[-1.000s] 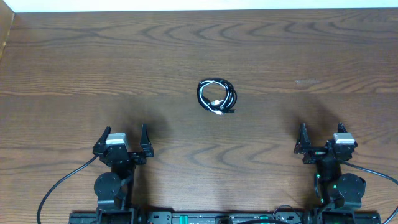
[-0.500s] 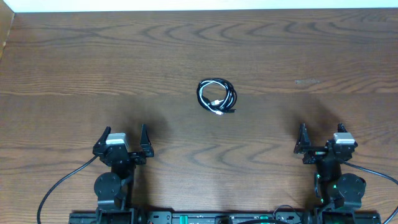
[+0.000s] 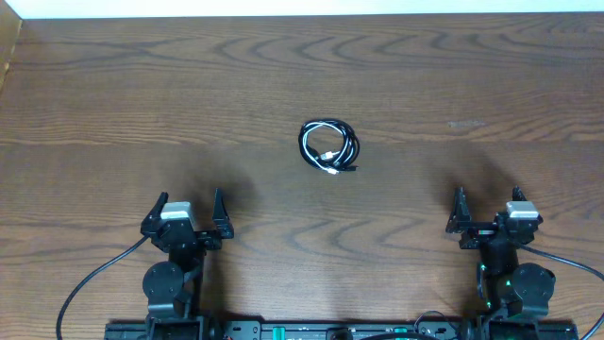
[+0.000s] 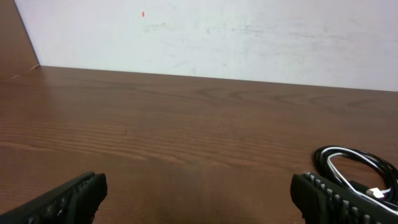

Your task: Untangle cables

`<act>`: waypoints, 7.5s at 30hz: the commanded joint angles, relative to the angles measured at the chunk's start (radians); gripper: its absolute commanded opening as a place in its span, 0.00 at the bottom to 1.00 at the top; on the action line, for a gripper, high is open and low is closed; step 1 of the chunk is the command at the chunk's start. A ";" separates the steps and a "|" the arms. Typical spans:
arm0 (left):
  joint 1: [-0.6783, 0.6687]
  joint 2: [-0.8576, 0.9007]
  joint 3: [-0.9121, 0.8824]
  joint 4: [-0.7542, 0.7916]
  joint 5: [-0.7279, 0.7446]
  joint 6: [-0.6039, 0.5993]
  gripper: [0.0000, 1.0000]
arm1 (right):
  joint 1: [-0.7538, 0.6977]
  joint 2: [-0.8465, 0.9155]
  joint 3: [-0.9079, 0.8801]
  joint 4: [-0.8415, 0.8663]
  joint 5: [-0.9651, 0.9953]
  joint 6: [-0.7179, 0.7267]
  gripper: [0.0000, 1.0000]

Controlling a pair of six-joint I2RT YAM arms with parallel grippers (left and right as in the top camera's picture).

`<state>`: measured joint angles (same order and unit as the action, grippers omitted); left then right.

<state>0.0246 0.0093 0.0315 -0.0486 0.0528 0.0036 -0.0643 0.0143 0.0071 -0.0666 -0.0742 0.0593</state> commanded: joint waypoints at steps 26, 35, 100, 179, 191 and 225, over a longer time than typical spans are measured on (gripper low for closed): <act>0.002 0.016 0.098 -0.194 0.074 0.003 0.99 | 0.006 -0.008 -0.002 -0.005 0.005 -0.013 0.99; 0.002 0.016 0.370 -0.549 0.120 -0.002 0.99 | 0.006 -0.007 -0.002 -0.005 -0.003 0.017 0.99; 0.002 0.537 1.001 -0.831 0.486 0.192 0.38 | 0.006 0.848 1.392 -1.173 -0.325 -0.083 0.99; -0.550 1.244 1.000 -0.315 -0.129 -0.238 0.88 | 0.024 1.044 0.779 -0.649 -0.174 0.217 0.99; -0.599 1.465 1.000 -0.259 -0.143 -0.328 0.88 | 0.225 1.044 0.779 -0.628 -0.235 0.218 0.99; -0.458 1.777 1.000 -0.042 0.097 -0.345 0.68 | 0.341 0.988 0.779 -0.893 -0.056 0.436 0.99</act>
<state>-0.4347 1.7481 1.0168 -0.1074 0.1307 -0.3614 0.2695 1.0195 0.7898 -0.9531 -0.0929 0.5259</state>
